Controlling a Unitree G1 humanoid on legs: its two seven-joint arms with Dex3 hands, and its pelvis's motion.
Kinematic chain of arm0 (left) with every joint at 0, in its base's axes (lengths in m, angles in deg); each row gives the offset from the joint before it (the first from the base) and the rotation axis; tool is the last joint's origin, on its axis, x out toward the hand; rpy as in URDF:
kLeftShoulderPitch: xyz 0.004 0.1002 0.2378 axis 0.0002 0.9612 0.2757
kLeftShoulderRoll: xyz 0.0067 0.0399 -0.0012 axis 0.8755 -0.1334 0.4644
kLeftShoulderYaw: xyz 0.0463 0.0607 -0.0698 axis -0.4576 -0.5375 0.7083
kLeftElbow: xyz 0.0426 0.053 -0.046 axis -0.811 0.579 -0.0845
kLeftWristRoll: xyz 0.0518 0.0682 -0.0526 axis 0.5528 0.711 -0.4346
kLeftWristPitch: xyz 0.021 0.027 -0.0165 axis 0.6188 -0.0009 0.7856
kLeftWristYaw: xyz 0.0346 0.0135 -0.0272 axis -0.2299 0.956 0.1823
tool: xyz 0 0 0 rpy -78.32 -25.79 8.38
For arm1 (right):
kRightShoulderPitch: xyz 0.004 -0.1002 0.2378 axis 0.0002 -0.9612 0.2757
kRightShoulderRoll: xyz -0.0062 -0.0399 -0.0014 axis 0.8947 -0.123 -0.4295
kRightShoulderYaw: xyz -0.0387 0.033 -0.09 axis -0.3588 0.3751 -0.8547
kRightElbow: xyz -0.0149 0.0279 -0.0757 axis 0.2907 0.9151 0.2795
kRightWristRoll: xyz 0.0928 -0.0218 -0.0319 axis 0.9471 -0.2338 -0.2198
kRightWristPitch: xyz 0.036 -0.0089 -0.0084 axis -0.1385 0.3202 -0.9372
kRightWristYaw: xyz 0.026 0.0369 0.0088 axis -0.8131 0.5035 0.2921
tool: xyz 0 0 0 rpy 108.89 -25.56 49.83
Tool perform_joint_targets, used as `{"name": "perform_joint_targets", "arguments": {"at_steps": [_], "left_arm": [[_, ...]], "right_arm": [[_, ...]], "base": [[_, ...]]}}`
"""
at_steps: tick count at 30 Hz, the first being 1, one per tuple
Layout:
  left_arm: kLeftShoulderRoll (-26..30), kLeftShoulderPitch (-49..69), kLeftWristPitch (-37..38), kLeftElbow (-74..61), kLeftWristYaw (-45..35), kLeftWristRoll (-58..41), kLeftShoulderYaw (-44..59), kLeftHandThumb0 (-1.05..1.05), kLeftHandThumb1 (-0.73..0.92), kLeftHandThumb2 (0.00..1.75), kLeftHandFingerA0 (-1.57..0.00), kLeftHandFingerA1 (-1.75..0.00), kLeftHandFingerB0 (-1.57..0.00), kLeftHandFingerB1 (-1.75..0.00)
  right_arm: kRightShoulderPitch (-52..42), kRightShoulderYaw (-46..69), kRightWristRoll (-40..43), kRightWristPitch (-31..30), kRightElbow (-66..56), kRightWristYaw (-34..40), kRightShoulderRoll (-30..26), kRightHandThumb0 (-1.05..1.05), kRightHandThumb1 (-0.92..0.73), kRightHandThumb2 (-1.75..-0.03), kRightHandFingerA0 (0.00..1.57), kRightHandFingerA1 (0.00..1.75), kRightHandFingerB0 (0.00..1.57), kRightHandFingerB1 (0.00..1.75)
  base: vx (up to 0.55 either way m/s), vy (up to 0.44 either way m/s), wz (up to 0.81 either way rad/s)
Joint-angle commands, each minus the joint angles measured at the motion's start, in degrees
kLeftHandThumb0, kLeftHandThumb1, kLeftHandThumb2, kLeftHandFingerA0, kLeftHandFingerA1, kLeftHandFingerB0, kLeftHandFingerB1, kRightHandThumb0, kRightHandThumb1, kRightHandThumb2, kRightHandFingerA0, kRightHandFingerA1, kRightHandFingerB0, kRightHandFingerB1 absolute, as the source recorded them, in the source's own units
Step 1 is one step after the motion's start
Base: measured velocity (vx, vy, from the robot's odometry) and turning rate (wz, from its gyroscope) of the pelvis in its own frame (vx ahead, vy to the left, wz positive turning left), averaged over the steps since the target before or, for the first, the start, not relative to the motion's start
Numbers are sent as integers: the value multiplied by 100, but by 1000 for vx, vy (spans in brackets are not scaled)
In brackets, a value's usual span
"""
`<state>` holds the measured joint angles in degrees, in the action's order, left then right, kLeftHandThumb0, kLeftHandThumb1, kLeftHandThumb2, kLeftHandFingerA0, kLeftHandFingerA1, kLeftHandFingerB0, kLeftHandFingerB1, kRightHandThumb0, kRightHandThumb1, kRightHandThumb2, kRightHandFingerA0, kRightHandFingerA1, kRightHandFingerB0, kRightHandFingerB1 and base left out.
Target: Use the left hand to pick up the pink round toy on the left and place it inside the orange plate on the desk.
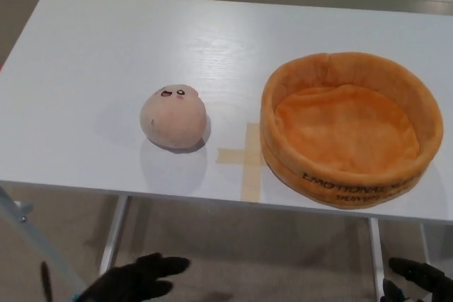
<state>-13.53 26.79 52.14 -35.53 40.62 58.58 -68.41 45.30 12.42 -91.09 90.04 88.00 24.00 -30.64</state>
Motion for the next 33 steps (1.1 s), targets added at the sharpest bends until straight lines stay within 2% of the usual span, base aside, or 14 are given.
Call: {"name": "perform_joint_targets", "arguments": {"at_steps": [1, 2, 6, 12, 13, 16, 22, 23, 24, 26, 28, 29, 30, 33], "left_arm": [[485, 625, -1496, -2846, -2449, -1370, -963, -39, 55, 73, -33, -45, -32, -42], [524, 631, -1574, -3011, -2476, -1425, -998, -33, 63, 58, -40, -38, -36, -33], [895, 621, -2055, -4352, -2552, -1738, -1187, -37, 61, 59, -37, -38, -34, -32], [1225, 374, -2114, -5641, -2384, -2139, -940, -38, 59, 58, -28, -36, -23, -29], [1193, 236, -2097, -5923, -2214, -2352, -745, -39, 52, 67, -22, -39, -22, -35], [989, -165, -1815, -6083, -1867, -2328, -394, -31, 51, 63, -21, -38, -22, -33], [525, -996, -1231, -5680, -1294, -1750, 109, -24, 47, 57, -18, -36, -19, -30], [548, -1438, -1224, -5415, -987, -1017, 236, -22, 45, 54, -9, -31, -19, -28], [544, -1780, -1088, -5057, -726, -445, 305, -12, 41, 58, -6, -20, -14, -32], [520, -2092, -896, -4543, -467, 59, 323, -10, 44, 53, 0, -28, -16, -28], [520, -2192, -901, -4357, -383, 202, 314, -10, 44, 53, 0, -28, -16, -28], [546, -2451, -792, -3775, -39, 690, 242, -11, 37, 65, 0, -18, -6, -32], [550, -2523, -752, -3609, 57, 825, 223, -11, 37, 65, 0, -18, -6, -32], [691, -3321, -323, -1875, 1107, 1909, -167, -13, 37, 66, 0, -15, -4, -31]], "right_arm": [[-17, 13, 48, 79, 57, 53, -2, -29, -62, -58, 71, 79, 65, 50], [-19, 14, 50, 82, 56, 47, -1, -29, -62, -58, 71, 79, 66, 51], [-17, 60, 101, 101, 57, 4, 14, -27, -62, -58, 68, 74, 66, 51], [0, 31, 69, 73, 60, 36, 12, -28, -61, -57, 71, 79, 67, 51], [2, 26, 63, 77, 56, 59, 20, -29, -61, -57, 72, 77, 67, 51], [-2, -9, 23, 83, 58, 90, 17, -28, -62, -57, 71, 77, 66, 51], [-14, 1, 40, 99, 60, 48, 21, -27, -62, -57, 69, 72, 66, 51], [-10, -3, 37, 84, 62, 45, 17, -29, -63, -58, 72, 80, 66, 51], [-12, -9, 31, 85, 64, 52, 20, -28, -62, -58, 72, 77, 66, 51], [-15, -18, 22, 88, 68, 65, 28, -27, -62, -58, 71, 76, 66, 51], [-14, -21, 20, 78, 71, 67, 30, -27, -62, -58, 71, 76, 66, 51], [-33, 3, 48, 93, 72, 40, 38, -27, -61, -58, 70, 75, 66, 52], [-39, 10, 56, 98, 72, 33, 40, -27, -61, -58, 70, 75, 66, 52], [-56, -7, 37, 59, 81, 45, 33, -30, -61, -58, 73, 80, 65, 51]], "base": [[0, 0, 0], [0, 0, 0], [0, 0, 0], [0, 0, 0], [0, 0, 0], [0, 0, 0], [0, 0, 0], [0, 0, 0], [0, 0, 0], [0, 0, 0], [0, 0, 0], [0, 0, 0], [0, 0, 0], [0, 0, 0]]}}
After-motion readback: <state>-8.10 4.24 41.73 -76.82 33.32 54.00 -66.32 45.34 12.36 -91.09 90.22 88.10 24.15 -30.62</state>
